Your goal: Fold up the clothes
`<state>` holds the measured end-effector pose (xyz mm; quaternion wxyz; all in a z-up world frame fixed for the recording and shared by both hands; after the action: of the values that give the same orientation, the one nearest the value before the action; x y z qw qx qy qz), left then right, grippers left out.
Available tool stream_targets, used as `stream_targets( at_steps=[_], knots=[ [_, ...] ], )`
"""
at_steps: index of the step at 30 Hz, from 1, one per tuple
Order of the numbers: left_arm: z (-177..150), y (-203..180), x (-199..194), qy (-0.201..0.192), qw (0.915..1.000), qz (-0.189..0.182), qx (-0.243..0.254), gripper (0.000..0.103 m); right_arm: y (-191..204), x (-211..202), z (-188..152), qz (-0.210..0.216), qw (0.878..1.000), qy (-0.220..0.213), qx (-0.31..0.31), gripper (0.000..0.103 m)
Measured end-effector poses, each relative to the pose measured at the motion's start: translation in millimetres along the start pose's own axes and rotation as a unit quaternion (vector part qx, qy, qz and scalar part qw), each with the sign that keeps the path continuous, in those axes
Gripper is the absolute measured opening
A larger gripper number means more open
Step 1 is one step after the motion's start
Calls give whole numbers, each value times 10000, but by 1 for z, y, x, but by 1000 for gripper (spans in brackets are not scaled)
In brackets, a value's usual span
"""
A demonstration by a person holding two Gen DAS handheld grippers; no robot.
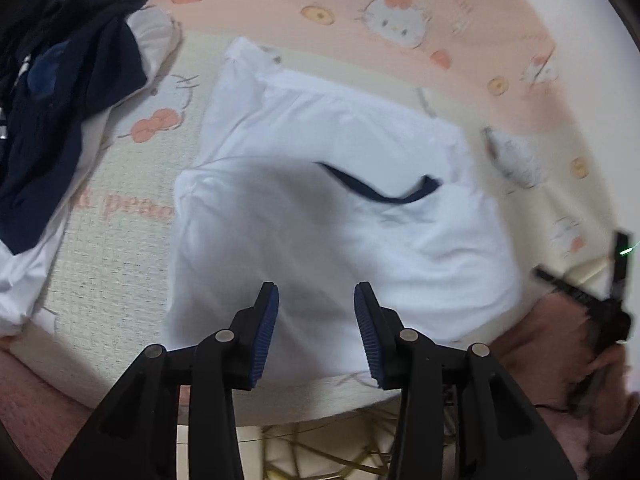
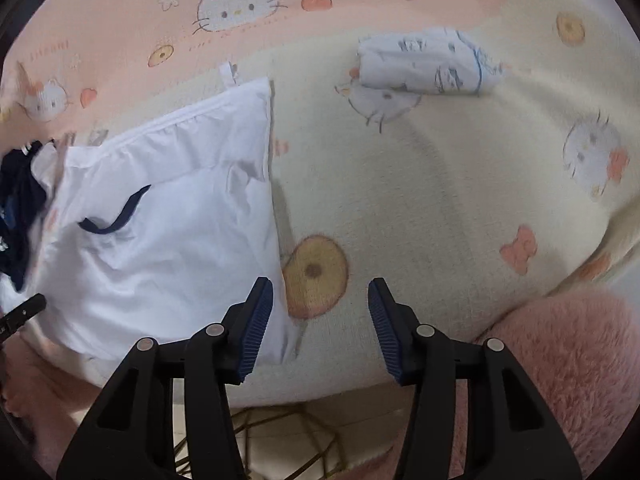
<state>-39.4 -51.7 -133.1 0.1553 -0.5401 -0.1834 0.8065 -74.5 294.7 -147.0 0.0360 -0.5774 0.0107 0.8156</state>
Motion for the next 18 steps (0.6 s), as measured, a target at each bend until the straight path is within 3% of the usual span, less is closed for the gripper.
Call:
stream_targets(
  at_steps=[2, 4, 6, 9, 11, 13, 15, 17, 18],
  knots=[
    [-3, 5, 10, 186, 9996, 223, -38, 44, 7, 17, -13, 91, 9987, 460, -202, 50],
    [-6, 11, 18, 354, 9983, 450, -66, 43, 23, 36, -21, -101, 9948, 834, -574, 50],
    [-2, 15, 12, 299, 9982, 508, -53, 43, 36, 42, -22, -366, 9920, 844, -861, 50],
    [1, 29, 0, 201, 9904, 1368, 83, 44, 42, 41, -24, -654, 9902, 750, -979, 55],
    [1, 41, -5, 179, 9908, 1334, -170, 44, 42, 37, -24, -775, 9909, 611, -914, 55],
    [2, 36, -12, 42, 9954, 940, -201, 44, 41, 31, -23, -818, 9927, 420, -787, 54],
    [1, 18, -14, 4, 9984, 546, 108, 48, 46, 24, -21, -501, 9957, 267, -736, 54],
    [-3, -3, -4, 271, 9984, 16, 491, 55, 50, 16, -20, -183, 9974, 115, -684, 54],
    [-4, -9, 2, 390, 9972, 17, 630, 55, 53, 14, -19, -45, 9977, 73, -679, 54]
  ],
)
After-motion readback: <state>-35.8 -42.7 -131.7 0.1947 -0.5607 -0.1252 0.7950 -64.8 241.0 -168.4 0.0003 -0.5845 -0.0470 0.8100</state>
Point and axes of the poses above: each gripper's, at about its wrist camera, not at the fingertips, and x roughly the way its jaws point, y to its left, z to its top, the point moved 3 cm from there along x, roughly the way its jaws point, and after that the axes turned 7 degrees about -z, right-handed, at the moved point
